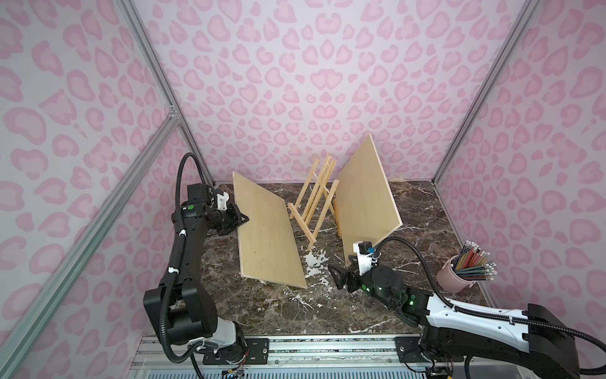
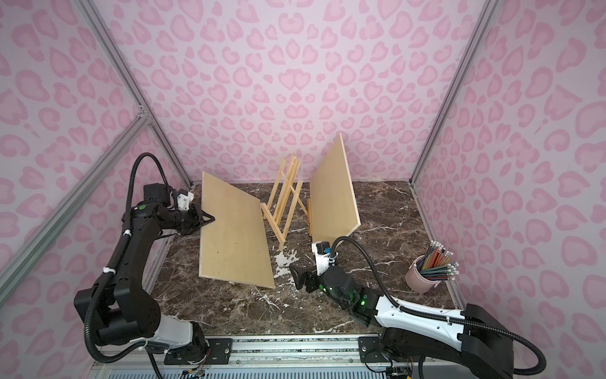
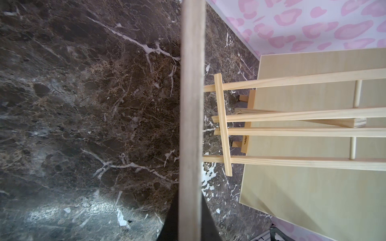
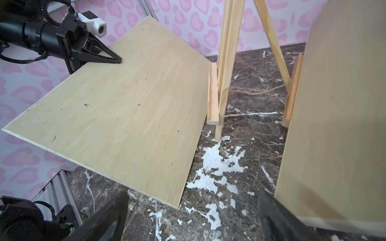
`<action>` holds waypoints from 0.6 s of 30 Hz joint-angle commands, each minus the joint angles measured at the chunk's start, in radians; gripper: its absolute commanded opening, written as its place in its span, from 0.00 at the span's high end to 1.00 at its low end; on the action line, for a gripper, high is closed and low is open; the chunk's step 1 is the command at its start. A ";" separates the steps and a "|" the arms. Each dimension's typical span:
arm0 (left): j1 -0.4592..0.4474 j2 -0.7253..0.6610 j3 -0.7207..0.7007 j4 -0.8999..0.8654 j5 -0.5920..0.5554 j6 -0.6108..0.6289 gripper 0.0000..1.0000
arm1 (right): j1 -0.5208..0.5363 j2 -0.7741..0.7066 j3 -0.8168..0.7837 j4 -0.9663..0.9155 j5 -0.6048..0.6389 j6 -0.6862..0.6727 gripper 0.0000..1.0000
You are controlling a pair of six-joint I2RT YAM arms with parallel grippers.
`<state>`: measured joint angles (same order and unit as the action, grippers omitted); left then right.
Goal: Disassemble the easel
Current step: Place the easel at the corner of the board.
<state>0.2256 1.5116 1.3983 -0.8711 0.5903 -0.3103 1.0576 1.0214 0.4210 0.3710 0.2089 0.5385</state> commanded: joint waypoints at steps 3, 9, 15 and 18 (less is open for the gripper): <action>0.033 0.085 0.144 -0.168 -0.121 0.104 0.97 | 0.002 -0.012 -0.030 0.101 0.001 0.009 0.03; 0.048 0.243 0.277 -0.268 -0.273 0.113 0.97 | 0.004 -0.015 -0.033 0.103 0.012 0.011 0.03; 0.049 0.340 0.376 -0.304 -0.376 0.119 0.95 | 0.004 -0.020 -0.041 0.114 0.015 0.013 0.03; 0.049 0.370 0.392 -0.307 -0.428 0.117 0.93 | 0.002 -0.021 -0.045 0.118 0.020 0.014 0.03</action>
<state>0.2729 1.8454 1.7893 -1.0348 0.5339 -0.2016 1.0603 1.0019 0.3836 0.4511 0.2096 0.5472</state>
